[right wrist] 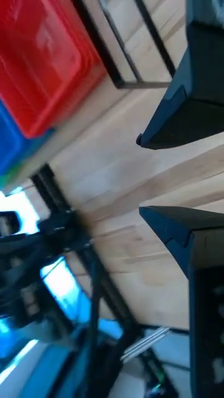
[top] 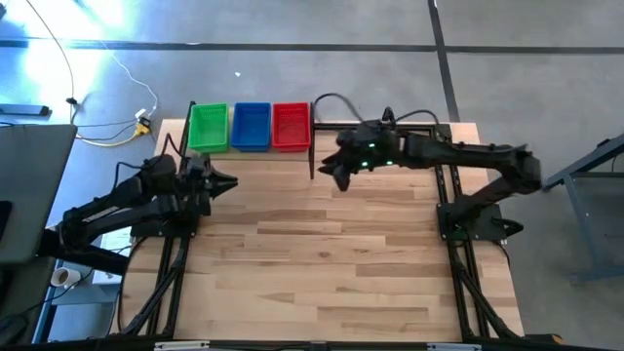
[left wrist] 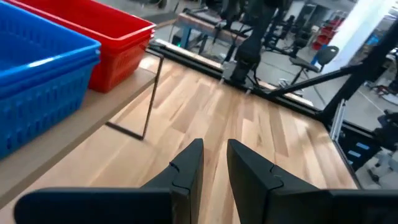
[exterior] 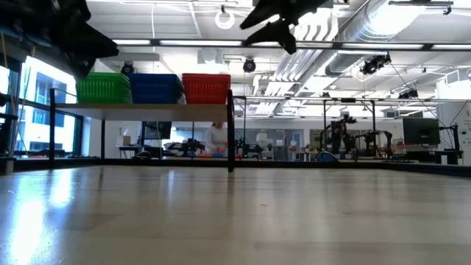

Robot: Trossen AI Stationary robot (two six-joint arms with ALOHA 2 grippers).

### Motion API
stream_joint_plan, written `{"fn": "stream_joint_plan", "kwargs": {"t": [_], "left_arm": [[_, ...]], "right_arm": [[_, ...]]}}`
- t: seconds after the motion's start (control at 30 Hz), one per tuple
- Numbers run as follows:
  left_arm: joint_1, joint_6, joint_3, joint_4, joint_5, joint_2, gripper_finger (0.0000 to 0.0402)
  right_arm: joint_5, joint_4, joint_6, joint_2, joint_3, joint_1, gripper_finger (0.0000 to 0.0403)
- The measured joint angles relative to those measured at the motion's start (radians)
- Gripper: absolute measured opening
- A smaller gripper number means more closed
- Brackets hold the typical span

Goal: Stack baskets on shelf by color
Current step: Return to Home Position

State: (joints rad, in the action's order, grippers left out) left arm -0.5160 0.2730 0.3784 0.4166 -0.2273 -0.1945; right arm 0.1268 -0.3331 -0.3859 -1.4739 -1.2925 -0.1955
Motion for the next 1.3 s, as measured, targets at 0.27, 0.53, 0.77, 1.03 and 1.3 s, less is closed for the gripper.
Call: {"fn": "stream_joint_plan", "kwargs": {"t": [0.27,0.53,0.77,1.03,1.3], "left_arm": [[0.043,-0.023,-0.138,-0.117,0.024,0.124,0.0062],[0.084,-0.056,-0.192,-0.131,0.03,0.191,0.0062],[0.108,-0.104,-0.26,-0.249,0.075,0.192,0.0062],[0.113,-0.086,-0.36,-0.446,0.09,0.166,0.0062],[0.113,-0.101,-0.365,-0.447,0.102,0.134,0.0062]], "right_arm": [[-0.037,0.085,-0.059,0.193,0.104,-0.046,0.0145],[-0.074,0.084,-0.003,0.323,0.104,-0.075,0.0145],[-0.112,-0.001,0.038,0.401,0.104,-0.099,0.0145],[-0.15,-0.027,0.051,0.499,0.219,-0.098,0.0145],[-0.15,0.258,0.029,0.741,0.582,-0.099,0.0145]]}}
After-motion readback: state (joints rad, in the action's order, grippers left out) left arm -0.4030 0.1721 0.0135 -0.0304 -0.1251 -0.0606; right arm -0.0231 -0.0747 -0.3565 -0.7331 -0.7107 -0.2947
